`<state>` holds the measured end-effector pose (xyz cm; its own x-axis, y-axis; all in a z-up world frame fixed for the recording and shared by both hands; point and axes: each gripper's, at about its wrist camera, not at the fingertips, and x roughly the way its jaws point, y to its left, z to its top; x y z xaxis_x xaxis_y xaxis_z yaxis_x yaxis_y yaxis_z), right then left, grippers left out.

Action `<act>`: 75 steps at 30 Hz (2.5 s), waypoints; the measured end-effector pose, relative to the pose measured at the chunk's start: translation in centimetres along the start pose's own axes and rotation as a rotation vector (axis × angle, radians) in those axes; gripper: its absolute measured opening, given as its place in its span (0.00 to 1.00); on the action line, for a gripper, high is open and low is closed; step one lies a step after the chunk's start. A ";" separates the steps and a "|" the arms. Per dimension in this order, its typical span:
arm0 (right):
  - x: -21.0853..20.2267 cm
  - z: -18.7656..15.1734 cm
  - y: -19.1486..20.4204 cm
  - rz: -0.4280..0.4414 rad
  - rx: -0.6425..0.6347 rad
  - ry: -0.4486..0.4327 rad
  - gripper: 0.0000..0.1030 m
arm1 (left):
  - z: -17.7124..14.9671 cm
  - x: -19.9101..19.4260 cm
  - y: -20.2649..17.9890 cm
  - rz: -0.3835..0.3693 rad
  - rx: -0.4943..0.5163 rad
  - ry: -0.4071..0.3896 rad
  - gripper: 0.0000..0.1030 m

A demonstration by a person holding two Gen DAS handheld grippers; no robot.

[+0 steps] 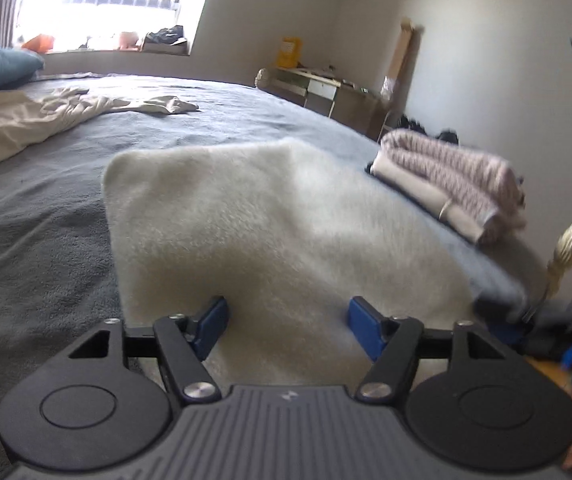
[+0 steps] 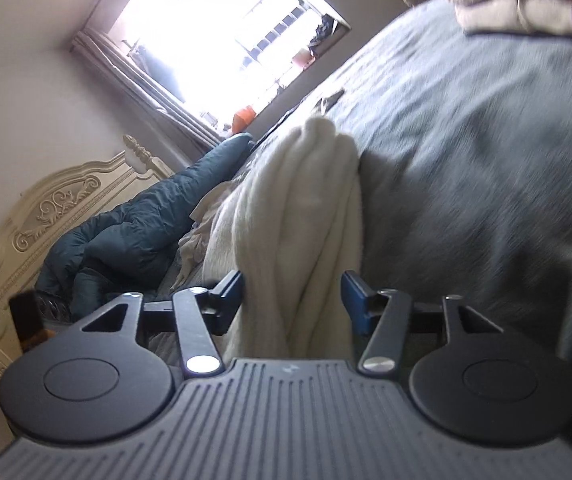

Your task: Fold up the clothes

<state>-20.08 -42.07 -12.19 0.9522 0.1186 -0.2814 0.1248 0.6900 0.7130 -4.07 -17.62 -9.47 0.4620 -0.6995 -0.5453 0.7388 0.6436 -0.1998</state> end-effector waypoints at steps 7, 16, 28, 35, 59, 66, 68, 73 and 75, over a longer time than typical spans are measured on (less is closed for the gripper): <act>1.3 2.9 -0.8 -0.009 0.002 -0.033 0.57 | -0.2 0.1 -0.1 -0.001 -0.015 0.004 0.71; 6.8 6.2 0.9 0.053 -0.072 -0.009 0.63 | -0.7 0.1 0.7 -0.037 -0.029 -0.015 0.73; 10.6 7.0 -0.1 -0.030 -0.148 0.064 0.66 | -1.1 0.3 0.8 -0.069 -0.027 -0.021 0.79; 14.5 10.6 1.0 -0.033 -0.236 0.027 0.66 | -1.1 0.2 0.7 -0.065 -0.027 -0.019 0.80; 13.6 12.5 -1.6 -0.089 -0.216 -0.083 0.38 | -1.7 0.4 1.4 -0.109 -0.031 -0.046 0.82; 12.6 12.0 5.3 -0.075 -0.609 -0.138 0.36 | -1.9 0.2 1.6 -0.106 -0.051 -0.063 0.83; 15.5 10.7 4.4 -0.151 -0.678 -0.048 0.36 | -1.9 0.1 1.8 -0.107 -0.063 -0.067 0.83; 18.8 9.6 1.8 -0.238 -0.667 0.072 0.38 | -1.9 -1.1 2.7 -0.108 -0.115 -0.077 0.81; 17.9 10.3 4.3 -0.254 -0.706 0.074 0.36 | -2.3 -1.9 3.3 -0.110 -0.147 -0.095 0.81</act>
<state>0.41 -44.32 -7.58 0.8935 -0.0750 -0.4428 0.1061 0.9933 0.0458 -3.59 -13.43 -10.96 0.4319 -0.7896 -0.4359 0.7106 0.5955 -0.3746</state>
